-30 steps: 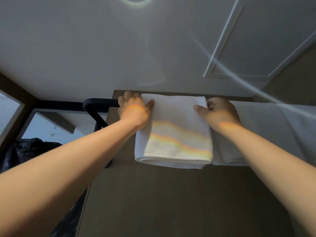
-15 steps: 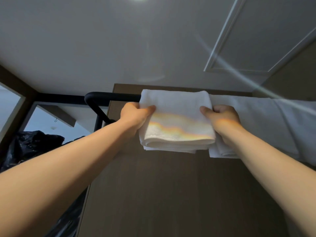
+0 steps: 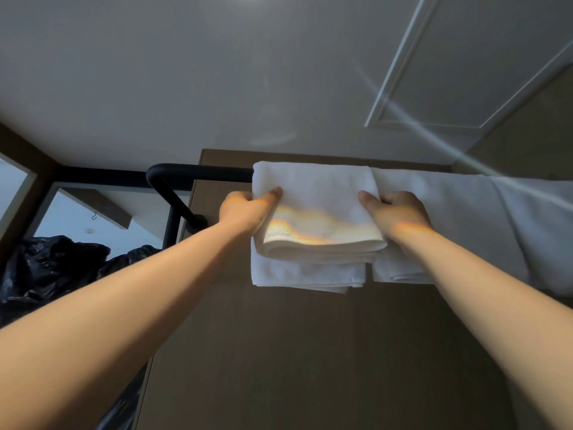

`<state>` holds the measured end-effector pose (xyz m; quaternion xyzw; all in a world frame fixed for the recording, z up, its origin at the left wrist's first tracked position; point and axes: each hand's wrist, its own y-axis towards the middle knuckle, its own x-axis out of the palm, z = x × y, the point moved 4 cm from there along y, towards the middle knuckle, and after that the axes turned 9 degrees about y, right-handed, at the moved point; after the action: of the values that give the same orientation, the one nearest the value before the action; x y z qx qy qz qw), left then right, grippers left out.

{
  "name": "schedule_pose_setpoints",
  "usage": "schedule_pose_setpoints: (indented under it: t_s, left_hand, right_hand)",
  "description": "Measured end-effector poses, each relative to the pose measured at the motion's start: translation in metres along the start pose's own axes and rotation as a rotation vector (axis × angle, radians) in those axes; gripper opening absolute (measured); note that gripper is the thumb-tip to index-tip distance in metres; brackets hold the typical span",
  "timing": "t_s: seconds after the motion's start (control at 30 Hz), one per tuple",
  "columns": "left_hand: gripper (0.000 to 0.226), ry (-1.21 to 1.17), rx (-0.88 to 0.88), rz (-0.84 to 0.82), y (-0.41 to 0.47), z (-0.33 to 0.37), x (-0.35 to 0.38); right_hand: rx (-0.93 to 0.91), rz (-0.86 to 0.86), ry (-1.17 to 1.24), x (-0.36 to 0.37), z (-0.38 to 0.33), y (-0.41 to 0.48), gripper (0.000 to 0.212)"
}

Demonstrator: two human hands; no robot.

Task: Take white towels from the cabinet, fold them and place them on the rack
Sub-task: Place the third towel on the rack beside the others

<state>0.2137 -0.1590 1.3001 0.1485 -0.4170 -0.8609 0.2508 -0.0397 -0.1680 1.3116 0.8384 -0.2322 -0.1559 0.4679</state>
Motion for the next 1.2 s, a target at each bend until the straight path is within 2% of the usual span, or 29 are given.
schedule_pose_setpoints:
  t_s: [0.13, 0.3, 0.37, 0.43, 0.67, 0.83, 1.0, 1.1, 1.2]
  left_hand:
    - [0.044, -0.006, -0.057, -0.102, -0.01, -0.01, -0.001]
    - [0.094, -0.125, -0.187, -0.452, -0.019, -0.037, 0.009]
    - [0.087, -0.262, -0.206, -0.617, -0.021, -0.043, 0.018]
    - [0.073, -0.305, -0.174, -0.692, -0.025, -0.044, 0.024]
    - [0.08, -0.208, -0.211, -0.456, -0.028, -0.06, 0.021]
    - [0.079, -0.287, -0.183, -0.447, -0.033, -0.061, 0.019]
    - [0.099, -0.276, -0.121, -0.351, -0.038, -0.067, 0.016]
    - [0.113, -0.173, -0.075, -0.32, -0.042, -0.071, 0.015]
    - [0.103, -0.089, -0.017, -0.259, -0.042, -0.07, 0.014]
  right_hand:
    - [0.079, -0.105, 0.003, -0.001, 0.008, -0.018, 0.056]
    - [0.213, -0.248, 0.245, 0.008, 0.018, -0.042, 0.056]
    - [0.287, -0.344, 0.399, 0.015, 0.02, -0.048, 0.056]
    - [0.334, -0.395, 0.483, 0.02, 0.022, -0.053, 0.056]
    - [0.226, -0.356, 0.351, 0.028, 0.037, -0.059, 0.034]
    - [0.22, -0.342, 0.314, 0.029, 0.046, -0.062, 0.03]
    - [0.256, -0.322, 0.375, 0.03, 0.056, -0.067, 0.023]
    - [0.356, -0.299, 0.544, 0.03, 0.063, -0.069, 0.029]
    - [0.42, -0.256, 0.709, 0.028, 0.066, -0.069, 0.053]
